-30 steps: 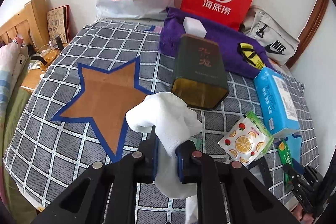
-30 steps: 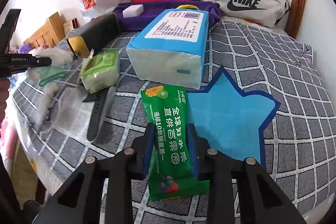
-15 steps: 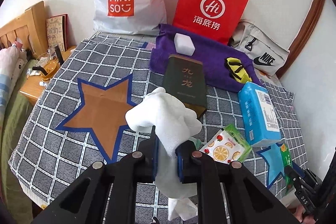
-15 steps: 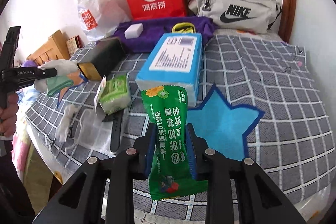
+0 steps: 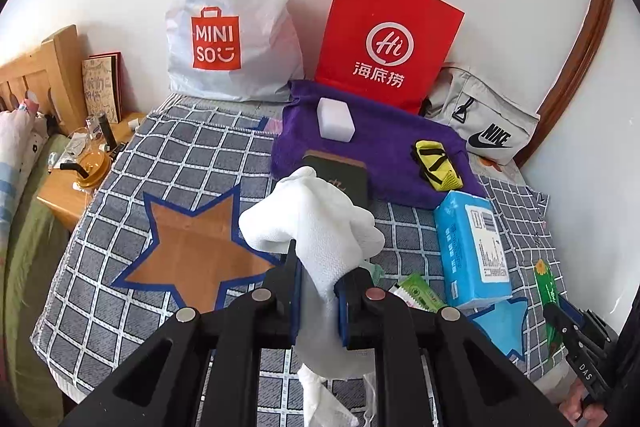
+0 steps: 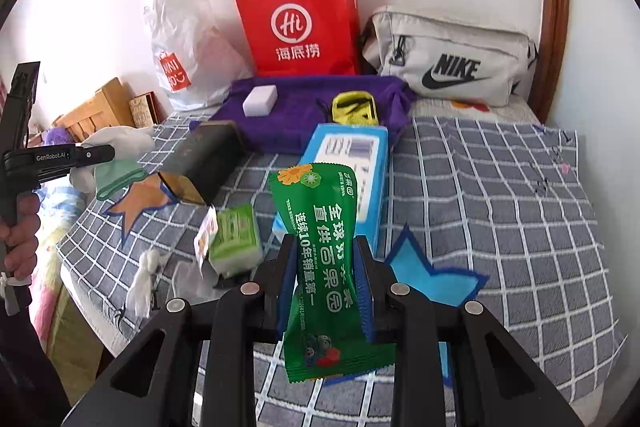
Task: Organize soft objects
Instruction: 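Carry the green packet and white cloth onto the purple towel and open both grippers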
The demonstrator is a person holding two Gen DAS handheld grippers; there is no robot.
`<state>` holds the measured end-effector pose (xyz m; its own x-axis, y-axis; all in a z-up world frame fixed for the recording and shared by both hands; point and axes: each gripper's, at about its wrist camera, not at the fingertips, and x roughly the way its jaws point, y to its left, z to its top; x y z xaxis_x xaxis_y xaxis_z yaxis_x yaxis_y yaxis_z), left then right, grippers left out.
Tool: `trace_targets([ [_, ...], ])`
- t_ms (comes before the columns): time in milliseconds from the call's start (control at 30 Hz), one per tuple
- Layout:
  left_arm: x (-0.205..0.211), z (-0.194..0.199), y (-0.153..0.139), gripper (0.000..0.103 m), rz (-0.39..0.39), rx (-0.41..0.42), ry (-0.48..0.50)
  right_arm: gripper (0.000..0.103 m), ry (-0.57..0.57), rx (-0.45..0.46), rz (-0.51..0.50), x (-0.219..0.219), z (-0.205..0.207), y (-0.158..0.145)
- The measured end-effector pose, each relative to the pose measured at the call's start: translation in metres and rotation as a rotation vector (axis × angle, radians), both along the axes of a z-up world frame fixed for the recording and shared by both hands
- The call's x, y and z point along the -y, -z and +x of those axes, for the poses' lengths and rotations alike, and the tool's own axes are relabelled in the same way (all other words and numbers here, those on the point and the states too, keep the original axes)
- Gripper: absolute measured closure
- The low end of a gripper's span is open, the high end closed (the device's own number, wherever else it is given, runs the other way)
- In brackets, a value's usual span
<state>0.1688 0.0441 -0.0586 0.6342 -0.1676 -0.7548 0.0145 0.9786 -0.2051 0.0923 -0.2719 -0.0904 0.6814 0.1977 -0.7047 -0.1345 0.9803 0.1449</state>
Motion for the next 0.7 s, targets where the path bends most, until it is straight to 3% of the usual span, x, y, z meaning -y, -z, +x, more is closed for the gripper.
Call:
trace_targets([
  [700, 0.004, 0.053, -0.013, 0.089, -0.004, -0.015, -0.004, 0.076, 0.027, 0.058, 0.009, 0.006, 0.074, -0.038],
])
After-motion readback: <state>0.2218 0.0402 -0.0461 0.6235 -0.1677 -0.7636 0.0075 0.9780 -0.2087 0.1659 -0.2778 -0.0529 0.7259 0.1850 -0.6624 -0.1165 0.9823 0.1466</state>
